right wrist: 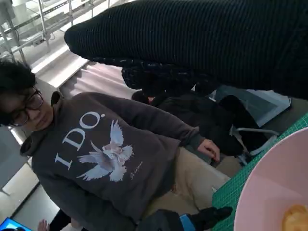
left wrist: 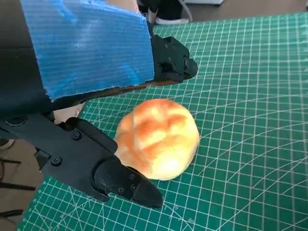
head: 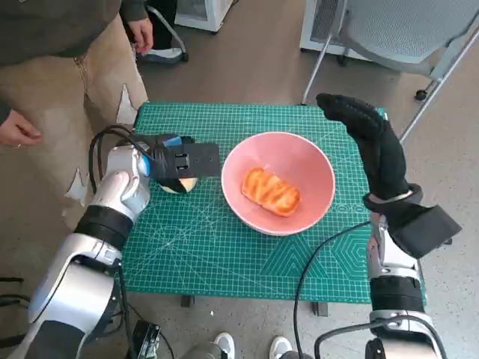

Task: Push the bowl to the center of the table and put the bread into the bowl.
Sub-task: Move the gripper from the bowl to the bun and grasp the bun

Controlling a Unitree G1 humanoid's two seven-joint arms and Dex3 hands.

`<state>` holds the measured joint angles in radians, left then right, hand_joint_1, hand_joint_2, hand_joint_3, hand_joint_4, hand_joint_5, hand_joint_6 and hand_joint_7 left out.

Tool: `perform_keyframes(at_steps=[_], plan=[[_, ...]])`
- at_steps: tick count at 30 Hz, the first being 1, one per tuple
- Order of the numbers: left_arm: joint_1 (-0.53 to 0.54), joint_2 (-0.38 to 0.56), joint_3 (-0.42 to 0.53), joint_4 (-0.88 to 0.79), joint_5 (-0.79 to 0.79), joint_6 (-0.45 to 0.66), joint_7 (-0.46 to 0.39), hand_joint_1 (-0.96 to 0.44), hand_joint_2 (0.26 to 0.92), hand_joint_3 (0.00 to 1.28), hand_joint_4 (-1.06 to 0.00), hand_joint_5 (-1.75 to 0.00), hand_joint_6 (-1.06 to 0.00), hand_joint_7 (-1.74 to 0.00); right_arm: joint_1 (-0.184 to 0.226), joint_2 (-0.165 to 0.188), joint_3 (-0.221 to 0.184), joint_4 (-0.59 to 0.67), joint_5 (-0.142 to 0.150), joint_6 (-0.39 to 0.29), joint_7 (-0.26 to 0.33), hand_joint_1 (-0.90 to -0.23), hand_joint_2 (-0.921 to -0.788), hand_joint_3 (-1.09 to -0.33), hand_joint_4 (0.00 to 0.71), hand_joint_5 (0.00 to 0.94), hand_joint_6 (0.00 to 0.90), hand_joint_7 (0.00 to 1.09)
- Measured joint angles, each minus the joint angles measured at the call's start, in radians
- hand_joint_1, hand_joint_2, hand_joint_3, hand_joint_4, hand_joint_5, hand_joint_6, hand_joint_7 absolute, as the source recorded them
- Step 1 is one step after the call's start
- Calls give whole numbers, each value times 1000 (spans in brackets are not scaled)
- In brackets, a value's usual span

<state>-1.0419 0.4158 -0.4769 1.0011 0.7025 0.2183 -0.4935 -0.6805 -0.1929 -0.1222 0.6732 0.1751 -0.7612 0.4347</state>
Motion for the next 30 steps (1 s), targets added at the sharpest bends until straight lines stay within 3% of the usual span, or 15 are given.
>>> perform_keyframes(at_steps=[23,30], plan=[[-49,-59,-18,181,-9,-23,52,-420,721,4,1,1,-173,0,19,0,0,-23,1,14,-2,-726,-921,-833,152,0,-1,401],[-57,-80,-26,231,-9,-42,84,-391,733,8,-8,-3,-176,-2,28,-1,0,-33,15,21,-1,-728,-921,-828,150,0,-1,402]])
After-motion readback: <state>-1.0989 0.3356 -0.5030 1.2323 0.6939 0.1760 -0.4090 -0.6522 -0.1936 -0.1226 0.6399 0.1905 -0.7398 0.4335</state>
